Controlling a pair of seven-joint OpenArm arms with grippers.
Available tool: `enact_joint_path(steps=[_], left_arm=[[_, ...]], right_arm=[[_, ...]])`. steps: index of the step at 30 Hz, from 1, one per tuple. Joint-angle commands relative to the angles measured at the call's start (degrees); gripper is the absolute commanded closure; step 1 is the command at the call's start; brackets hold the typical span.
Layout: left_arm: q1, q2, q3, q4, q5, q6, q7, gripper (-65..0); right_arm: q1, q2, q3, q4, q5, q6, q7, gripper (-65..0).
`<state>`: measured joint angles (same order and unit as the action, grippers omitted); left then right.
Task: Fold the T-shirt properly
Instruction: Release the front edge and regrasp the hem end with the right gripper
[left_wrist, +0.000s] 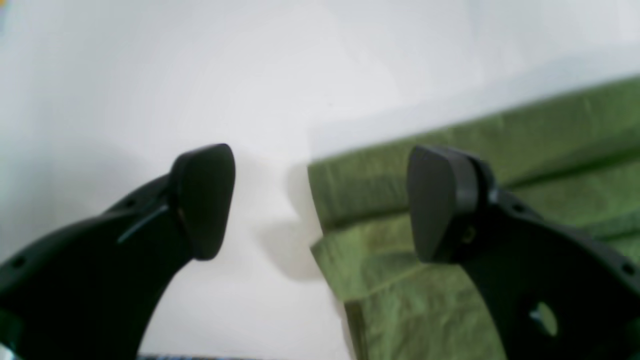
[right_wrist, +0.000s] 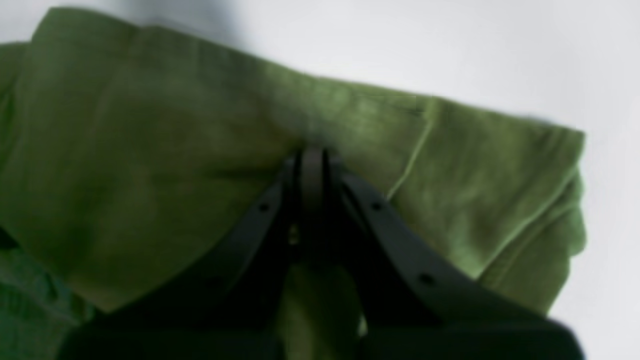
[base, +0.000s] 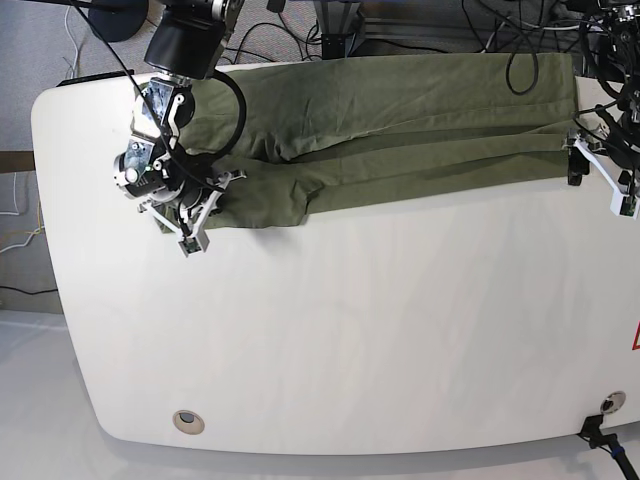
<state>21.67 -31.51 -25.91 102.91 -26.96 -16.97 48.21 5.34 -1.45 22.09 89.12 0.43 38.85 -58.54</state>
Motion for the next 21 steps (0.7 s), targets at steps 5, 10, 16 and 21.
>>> enact_joint_path(steps=[5,10,16,21], left_arm=[[-1.0,-1.2,-0.5,0.7,-0.2,0.1,-1.1,-50.2],[-1.0,-1.2,0.7,0.7,-0.2,0.1,-1.1,-50.2],[-1.0,-1.1,1.0,0.6,-0.2,0.1,-1.1,-50.2],[-1.0,-1.1,1.1,0.6,-0.2,0.1,-1.1,-50.2]], right_arm=[[0.8,-1.2,-0.1,9.9,6.7,1.1,-6.1,0.0],[1.6,0.7,-0.1,9.8,6.5,-2.2,-5.9,-3.6],[1.3,4.0,0.4,6.3,7.0,-4.5,-1.2,-34.2],[1.2,4.0,0.4,1.6,7.0,-4.3,1.3,-34.2]])
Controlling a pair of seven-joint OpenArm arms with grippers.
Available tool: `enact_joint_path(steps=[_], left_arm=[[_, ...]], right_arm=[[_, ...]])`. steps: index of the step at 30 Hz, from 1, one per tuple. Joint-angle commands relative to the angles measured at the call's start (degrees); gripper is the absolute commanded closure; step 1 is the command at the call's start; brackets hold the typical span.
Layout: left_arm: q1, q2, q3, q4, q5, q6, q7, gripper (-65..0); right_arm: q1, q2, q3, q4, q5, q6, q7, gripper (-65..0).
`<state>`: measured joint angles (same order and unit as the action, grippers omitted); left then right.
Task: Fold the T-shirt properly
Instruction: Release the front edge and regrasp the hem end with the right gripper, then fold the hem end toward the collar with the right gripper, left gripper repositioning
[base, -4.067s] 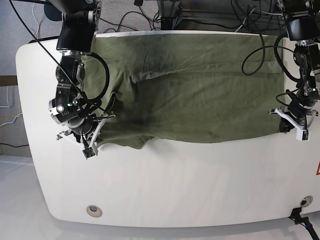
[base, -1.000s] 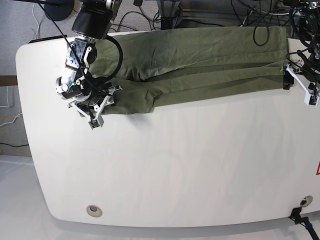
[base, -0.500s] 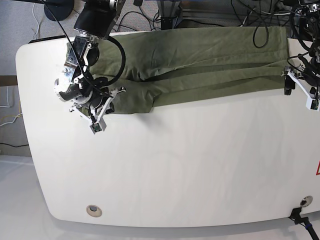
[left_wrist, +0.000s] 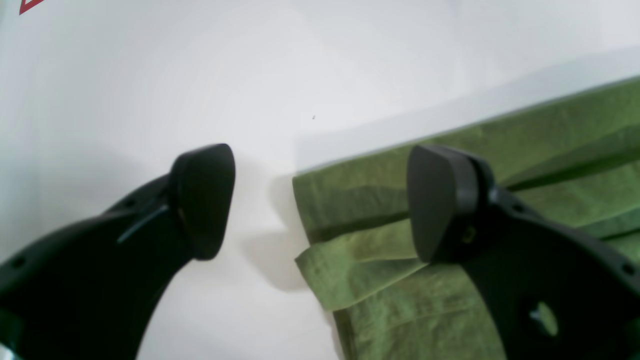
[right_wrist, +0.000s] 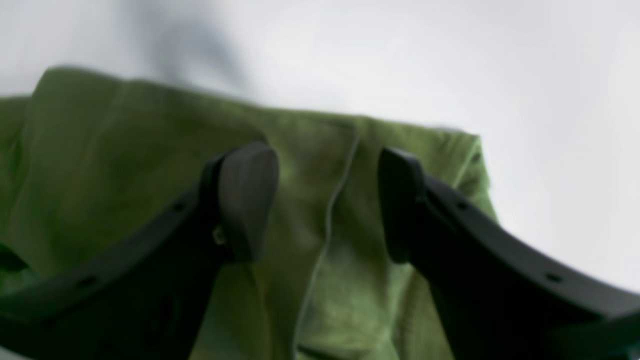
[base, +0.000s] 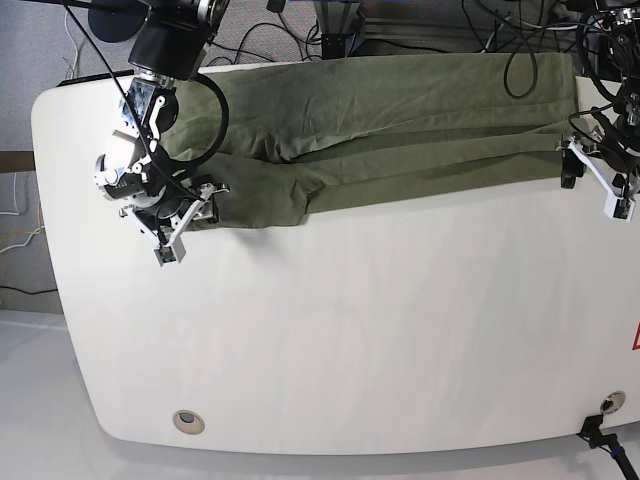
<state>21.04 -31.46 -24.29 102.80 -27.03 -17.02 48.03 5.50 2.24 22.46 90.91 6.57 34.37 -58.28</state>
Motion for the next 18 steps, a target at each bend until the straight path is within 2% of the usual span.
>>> enact_joint_path(steps=[1,11,13,15,17,18], left_arm=[[-0.3,-1.1,-0.5,0.7,-0.2,0.2,-1.0,-50.2],[-0.3,-1.1,-0.5,0.7,-0.2,0.2,-1.0,-50.2],[-0.3,-1.1,-0.5,0.7,-0.2,0.2,-1.0,-50.2],[-0.4,-1.1,-0.5,0.6,-0.2,0.2,-1.0,-50.2],[-0.4,-1.1,-0.5,0.6,-0.2,0.2,-1.0,-50.2],[-0.4,-1.1,-0.5,0.6,-0.2,0.2,-1.0,-50.2]], right_arm=[[1.1,0.3,0.0,-1.1,0.9,0.1,1.6,-34.2],[-0.8,-1.1,-0.3,-1.5,0.9,0.3,3.3,-32.9],[-0.9,-2.0,-0.4,-1.4,1.3,0.3,3.3,-27.0],[-0.9,-2.3,-0.4,-1.4,3.0,0.3,3.2,-16.5],[-0.9,-2.3,-0.4,-1.4,4.0,0.3,3.2,-2.8],[-0.9,-2.3,-0.4,-1.4,4.6,0.3,3.1,0.0]])
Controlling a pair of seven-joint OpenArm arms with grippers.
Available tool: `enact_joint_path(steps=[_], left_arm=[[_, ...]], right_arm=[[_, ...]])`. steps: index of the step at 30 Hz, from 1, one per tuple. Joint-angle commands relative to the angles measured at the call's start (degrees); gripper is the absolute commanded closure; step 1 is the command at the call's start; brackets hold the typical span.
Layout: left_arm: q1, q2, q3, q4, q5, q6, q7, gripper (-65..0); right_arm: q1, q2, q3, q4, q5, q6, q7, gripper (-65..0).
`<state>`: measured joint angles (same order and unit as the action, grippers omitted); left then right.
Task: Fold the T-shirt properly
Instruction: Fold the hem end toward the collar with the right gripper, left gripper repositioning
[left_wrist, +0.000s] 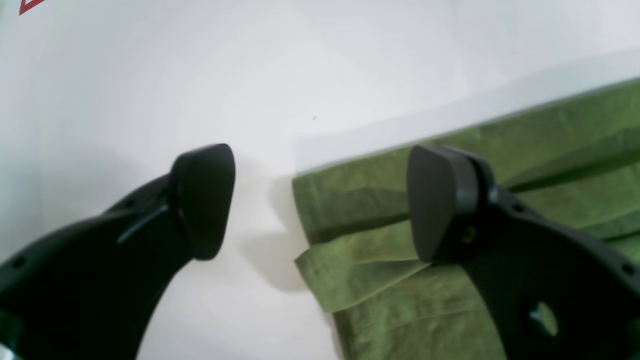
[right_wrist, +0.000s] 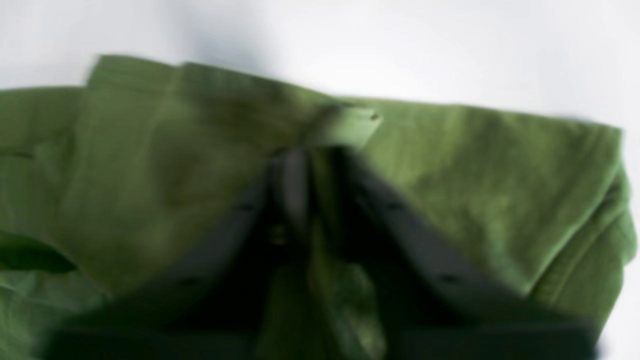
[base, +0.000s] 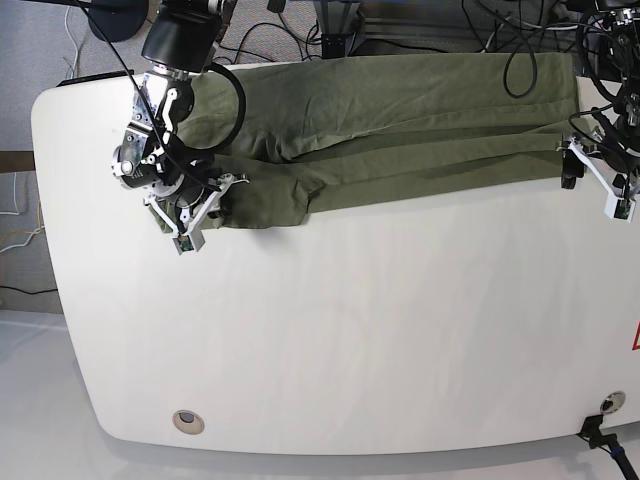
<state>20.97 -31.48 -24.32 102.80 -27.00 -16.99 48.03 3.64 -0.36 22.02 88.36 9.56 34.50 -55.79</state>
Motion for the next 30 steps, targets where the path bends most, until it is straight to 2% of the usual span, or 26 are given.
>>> enact_joint_path(steps=[1,4,11,16,19,24,30], left_arm=[[-0.4,-1.1,-0.5,0.6,-0.2,0.2,-1.0,-50.2],[-0.5,-1.2,-0.5,-0.5,-0.2,0.2,-1.0,-50.2],[-1.9,-1.2,-0.5,-2.4,-0.2,0.2,-1.0,-50.2],[-2.1,-1.2,-0.3,-2.5,-0.2,0.2,-1.0,-50.2],[-3.9,-1.2,2.2,-2.5,-0.1,0.2,-1.0,-50.2],[-4.0,-1.2,2.9,-2.5,-0.1,0.2,-1.0,-50.2],[-4.0,-1.2,2.9,-2.5,-0.1,0.2,-1.0,-50.2]], right_arm=[[0.9,0.3,0.0,1.2,1.9,0.2,0.4,0.0],[0.9,0.3,0.0,3.6,6.6,0.2,-3.9,0.0],[-3.0,0.3,0.0,17.4,24.4,0.1,-16.0,0.0],[-9.3,0.3,-0.1,21.5,33.7,0.1,-18.5,0.0],[-13.8,0.4,-0.1,23.2,40.1,0.1,-19.2,0.0],[-19.2,4.3,-0.1,23.5,50.1,0.0,-20.6,0.0],[-22.5,12.5,-0.1,23.5,55.7,-0.1,-20.6,0.0]])
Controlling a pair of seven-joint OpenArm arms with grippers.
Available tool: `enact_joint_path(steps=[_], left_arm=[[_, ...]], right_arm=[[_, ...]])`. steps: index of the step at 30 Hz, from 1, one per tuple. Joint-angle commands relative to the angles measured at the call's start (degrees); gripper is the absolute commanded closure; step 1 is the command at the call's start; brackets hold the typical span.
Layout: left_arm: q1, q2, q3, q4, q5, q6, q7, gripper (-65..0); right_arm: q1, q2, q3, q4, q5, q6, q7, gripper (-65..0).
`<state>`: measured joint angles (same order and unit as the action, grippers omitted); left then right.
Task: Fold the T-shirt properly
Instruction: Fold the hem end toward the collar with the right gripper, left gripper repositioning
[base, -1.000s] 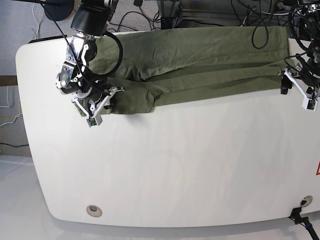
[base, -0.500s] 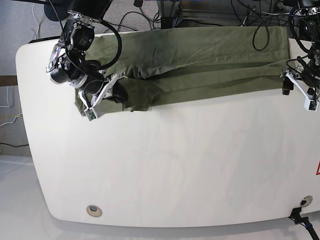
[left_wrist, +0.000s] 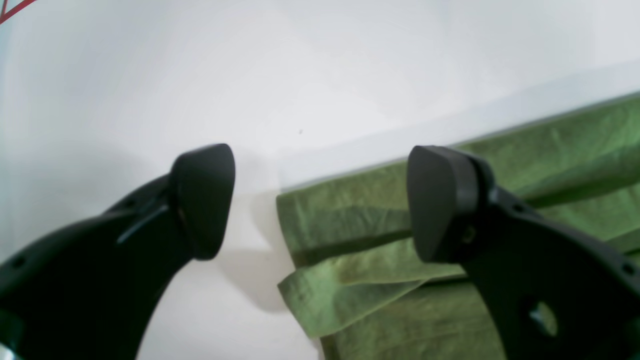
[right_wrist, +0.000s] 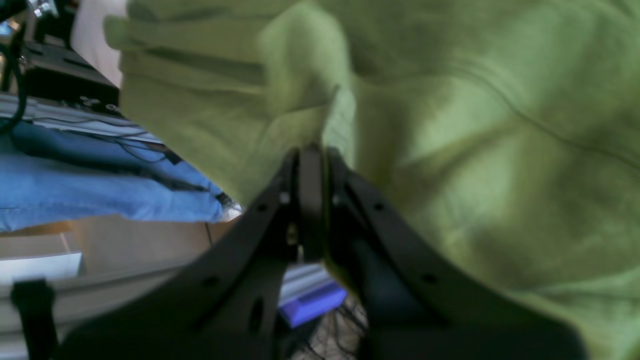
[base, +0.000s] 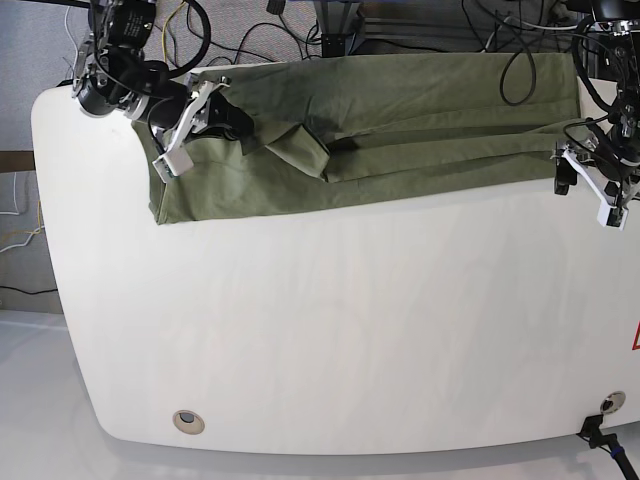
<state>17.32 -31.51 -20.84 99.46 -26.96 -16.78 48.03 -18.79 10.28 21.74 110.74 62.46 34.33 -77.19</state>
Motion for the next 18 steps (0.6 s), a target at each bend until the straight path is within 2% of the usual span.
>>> enact_joint_path(steps=[1,5,8,9,15,16,18], left_arm=[[-0.3,-1.2,-0.6,0.8,0.3,0.0,-1.0,-50.2],[-0.3,-0.9,-0.5,0.8,5.4,-0.1,-1.0,-50.2],[-0.3,-0.5,-0.5,0.8,5.8,-0.1,-1.0,-50.2],[-0.3,-0.5,-0.5,0.8,5.8,-0.1,-1.0,-50.2],[-0.3,-0.5,-0.7,0.9,5.8,-0.1,-1.0,-50.2],[-0.3,-0.5,-0.7,0.9,5.8,-0.1,-1.0,-50.2],[-0.3,-0.5,-0.7,0.9,5.8,-0.1,-1.0,-50.2]], right_arm=[[-0.5,3.1,0.2,1.1,3.7,0.1,0.7,0.0],[-1.7,6.8,-1.1,1.0,5.1,0.0,0.7,0.0],[-2.1,8.9,-5.0,1.0,4.8,-0.3,0.7,0.0],[-2.2,9.3,-6.5,1.0,4.8,-0.3,0.7,-1.9],[-3.9,9.4,-8.0,1.1,5.0,-0.2,0.7,-38.8],[-4.1,10.2,-8.1,1.2,5.2,0.1,0.7,-41.7],[-4.1,12.6,-10.6,1.2,5.2,0.2,0.7,-41.0]])
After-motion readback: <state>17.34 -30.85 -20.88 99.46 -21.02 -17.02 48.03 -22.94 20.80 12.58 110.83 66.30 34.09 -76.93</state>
